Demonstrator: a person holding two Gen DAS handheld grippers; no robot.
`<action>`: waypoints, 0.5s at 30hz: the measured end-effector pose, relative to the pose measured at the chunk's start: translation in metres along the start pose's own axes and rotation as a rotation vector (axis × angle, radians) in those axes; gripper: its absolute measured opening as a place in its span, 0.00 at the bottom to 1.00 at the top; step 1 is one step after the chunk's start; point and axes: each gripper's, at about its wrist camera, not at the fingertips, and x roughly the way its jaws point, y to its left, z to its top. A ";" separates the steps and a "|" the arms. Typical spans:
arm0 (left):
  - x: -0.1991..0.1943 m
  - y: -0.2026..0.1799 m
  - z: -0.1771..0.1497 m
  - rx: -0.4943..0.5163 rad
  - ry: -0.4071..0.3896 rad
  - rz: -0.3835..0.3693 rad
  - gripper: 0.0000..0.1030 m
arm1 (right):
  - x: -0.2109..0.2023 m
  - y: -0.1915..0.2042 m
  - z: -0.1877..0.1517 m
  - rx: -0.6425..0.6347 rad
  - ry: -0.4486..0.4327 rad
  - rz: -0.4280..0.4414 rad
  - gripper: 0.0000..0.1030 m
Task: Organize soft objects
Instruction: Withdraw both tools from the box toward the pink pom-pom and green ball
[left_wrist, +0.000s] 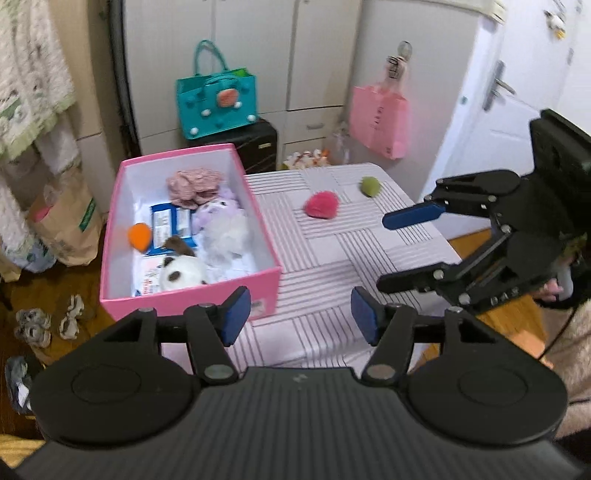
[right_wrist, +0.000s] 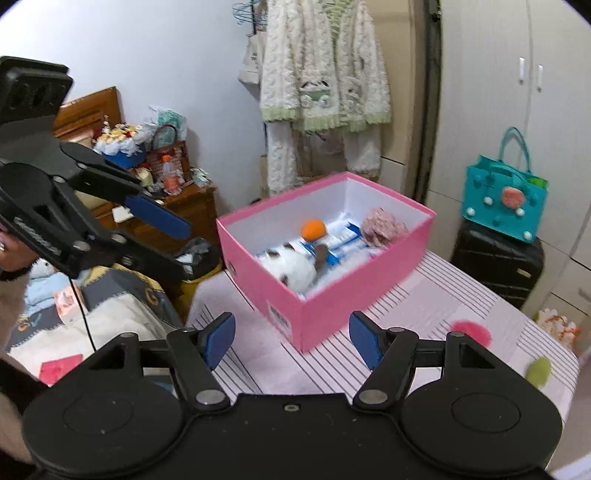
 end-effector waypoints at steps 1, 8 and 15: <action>0.000 -0.006 -0.002 0.014 0.000 -0.002 0.60 | -0.004 -0.001 -0.006 0.005 0.001 -0.009 0.71; 0.012 -0.027 -0.010 0.027 0.009 -0.056 0.61 | -0.031 -0.011 -0.039 0.057 -0.015 -0.061 0.72; 0.031 -0.031 -0.009 -0.003 -0.028 -0.084 0.61 | -0.038 -0.025 -0.061 0.156 -0.037 -0.088 0.72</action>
